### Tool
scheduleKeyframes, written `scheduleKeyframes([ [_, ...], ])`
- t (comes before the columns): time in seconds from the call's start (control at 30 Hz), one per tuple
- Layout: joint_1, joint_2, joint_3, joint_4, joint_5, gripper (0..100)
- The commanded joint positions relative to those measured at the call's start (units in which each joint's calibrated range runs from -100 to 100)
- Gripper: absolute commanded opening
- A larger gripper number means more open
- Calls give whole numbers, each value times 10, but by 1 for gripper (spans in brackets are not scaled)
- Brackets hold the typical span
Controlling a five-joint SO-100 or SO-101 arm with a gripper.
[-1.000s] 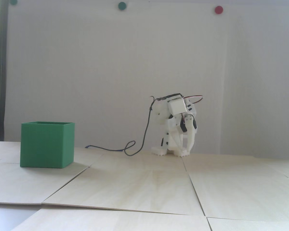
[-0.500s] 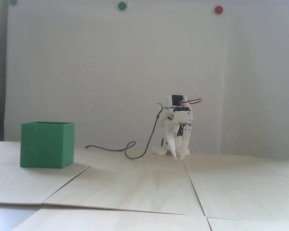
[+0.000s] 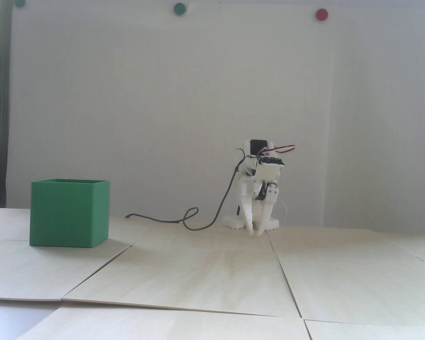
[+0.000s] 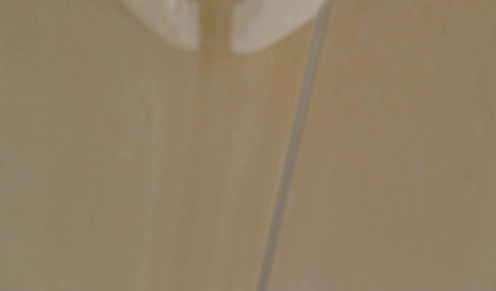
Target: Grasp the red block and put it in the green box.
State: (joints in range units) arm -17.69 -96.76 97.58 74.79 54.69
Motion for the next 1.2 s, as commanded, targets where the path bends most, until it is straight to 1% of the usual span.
scheduleKeyframes([
  [0.0, 3, -9, 10, 19, -5, 2],
  [0.13, -11, -9, 10, 19, -50, 2],
  [0.23, -18, -9, 10, 19, -73, 2],
  [0.3, -17, -9, 10, 19, -79, 2],
  [0.43, -9, -9, 10, 19, -83, 2],
  [0.87, 98, -9, 10, 19, -82, 2],
  [1.17, 97, -9, 10, 19, -82, 2],
])
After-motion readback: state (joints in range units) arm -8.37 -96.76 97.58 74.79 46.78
